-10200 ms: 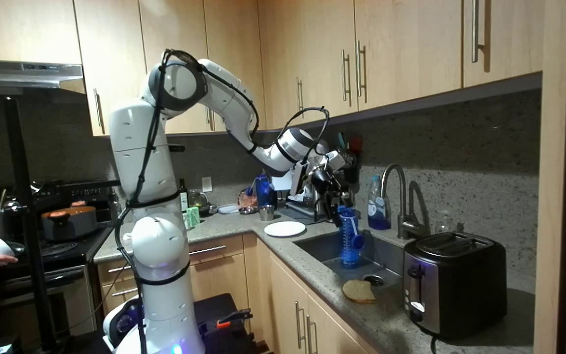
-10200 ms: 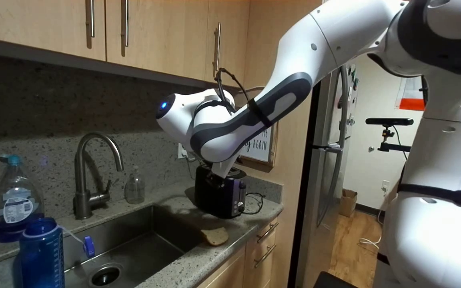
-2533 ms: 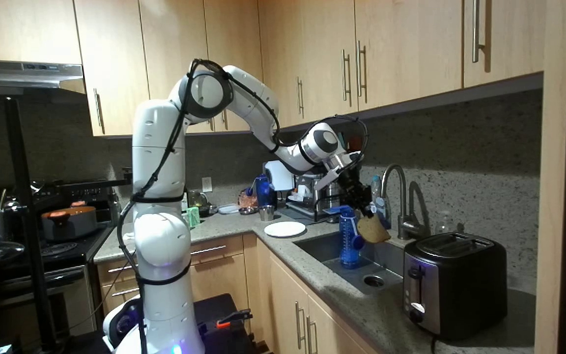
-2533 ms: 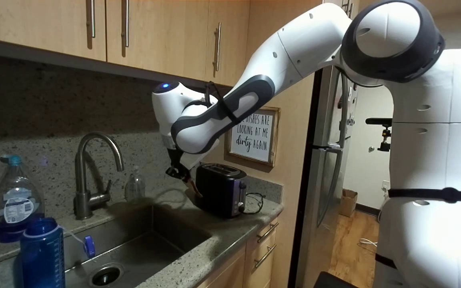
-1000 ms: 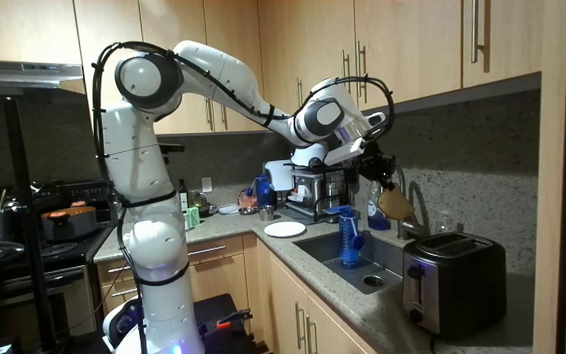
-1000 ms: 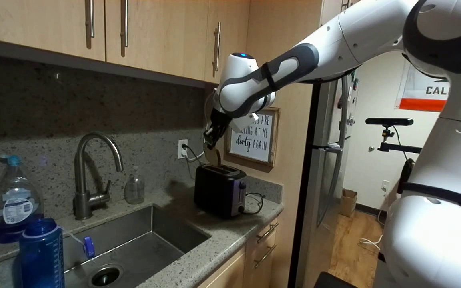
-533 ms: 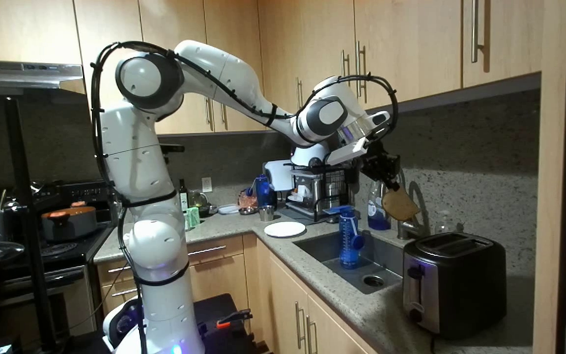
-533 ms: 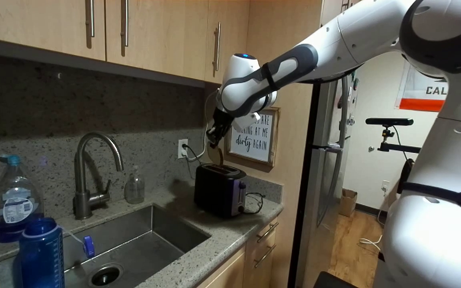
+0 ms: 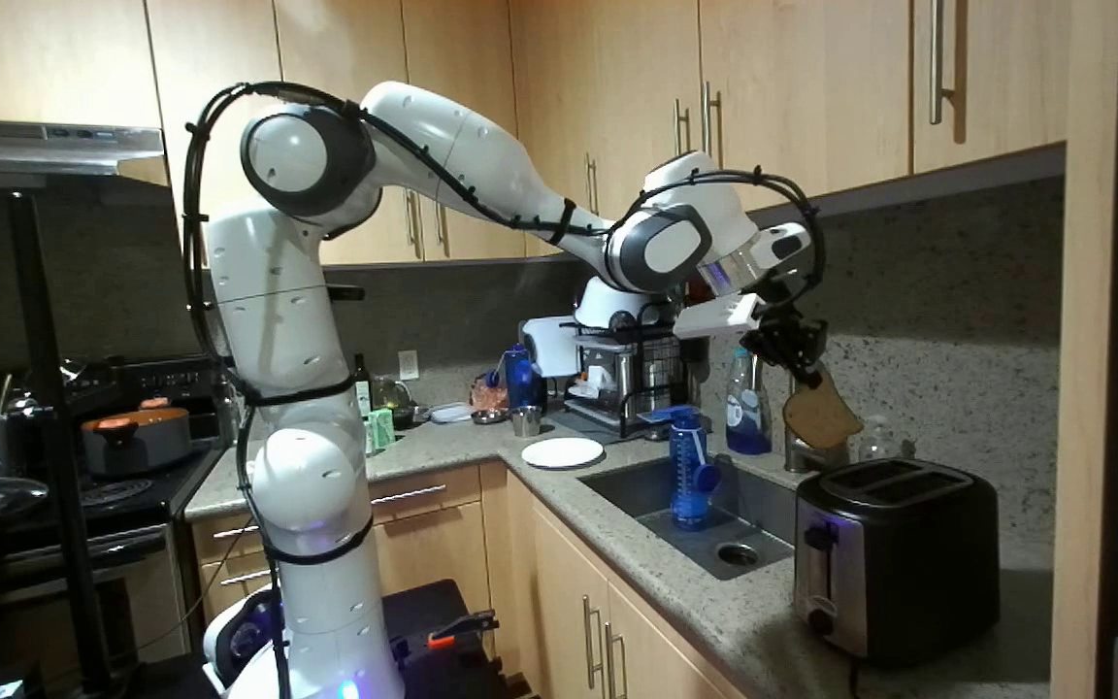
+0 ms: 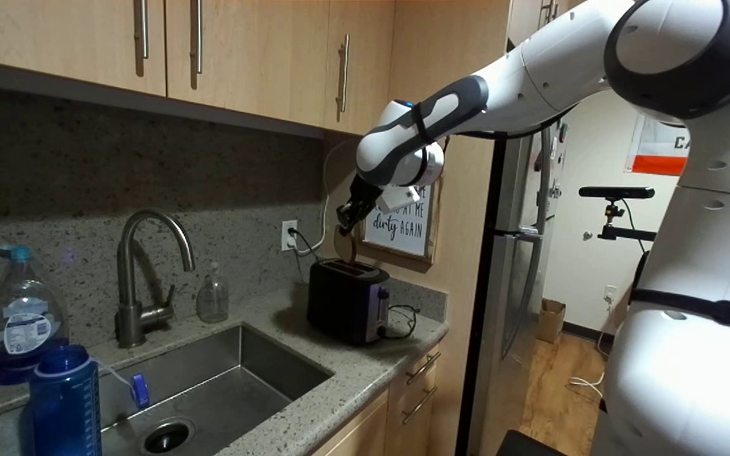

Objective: Put the slice of bread in the toaster, push the lever on the toaster down

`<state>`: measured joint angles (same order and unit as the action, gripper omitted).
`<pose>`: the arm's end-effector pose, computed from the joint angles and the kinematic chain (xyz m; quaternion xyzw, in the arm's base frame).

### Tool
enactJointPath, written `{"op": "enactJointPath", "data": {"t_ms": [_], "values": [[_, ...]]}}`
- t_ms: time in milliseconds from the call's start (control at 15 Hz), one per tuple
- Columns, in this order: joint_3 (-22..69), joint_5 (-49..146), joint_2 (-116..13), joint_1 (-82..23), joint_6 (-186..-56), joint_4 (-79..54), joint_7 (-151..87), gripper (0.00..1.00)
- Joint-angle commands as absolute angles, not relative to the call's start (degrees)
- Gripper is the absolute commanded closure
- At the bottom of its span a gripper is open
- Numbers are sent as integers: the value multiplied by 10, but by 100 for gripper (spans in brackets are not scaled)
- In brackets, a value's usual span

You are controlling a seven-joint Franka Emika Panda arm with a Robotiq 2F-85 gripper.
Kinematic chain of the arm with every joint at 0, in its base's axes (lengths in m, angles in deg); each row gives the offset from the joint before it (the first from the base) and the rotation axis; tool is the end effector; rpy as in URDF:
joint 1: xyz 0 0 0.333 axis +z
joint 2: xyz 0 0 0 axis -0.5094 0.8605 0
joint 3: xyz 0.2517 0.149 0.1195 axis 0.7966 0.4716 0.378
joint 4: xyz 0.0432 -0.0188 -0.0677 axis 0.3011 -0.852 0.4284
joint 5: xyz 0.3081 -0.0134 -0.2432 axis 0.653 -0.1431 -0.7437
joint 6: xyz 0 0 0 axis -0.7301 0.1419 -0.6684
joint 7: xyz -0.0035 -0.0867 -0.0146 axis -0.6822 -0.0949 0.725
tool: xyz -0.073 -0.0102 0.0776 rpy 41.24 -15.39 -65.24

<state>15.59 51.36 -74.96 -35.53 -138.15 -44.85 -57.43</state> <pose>0.5290 -0.1645 0.5100 0.9558 0.0286 0.2812 0.0814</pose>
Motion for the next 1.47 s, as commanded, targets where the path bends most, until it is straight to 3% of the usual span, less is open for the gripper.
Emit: {"op": "enactJointPath", "data": {"t_ms": [0,1400], "values": [[147,592,-732,-350,-1408,-444,-664,97],[129,708,-642,-364,-1431,-398,-749,97]]}}
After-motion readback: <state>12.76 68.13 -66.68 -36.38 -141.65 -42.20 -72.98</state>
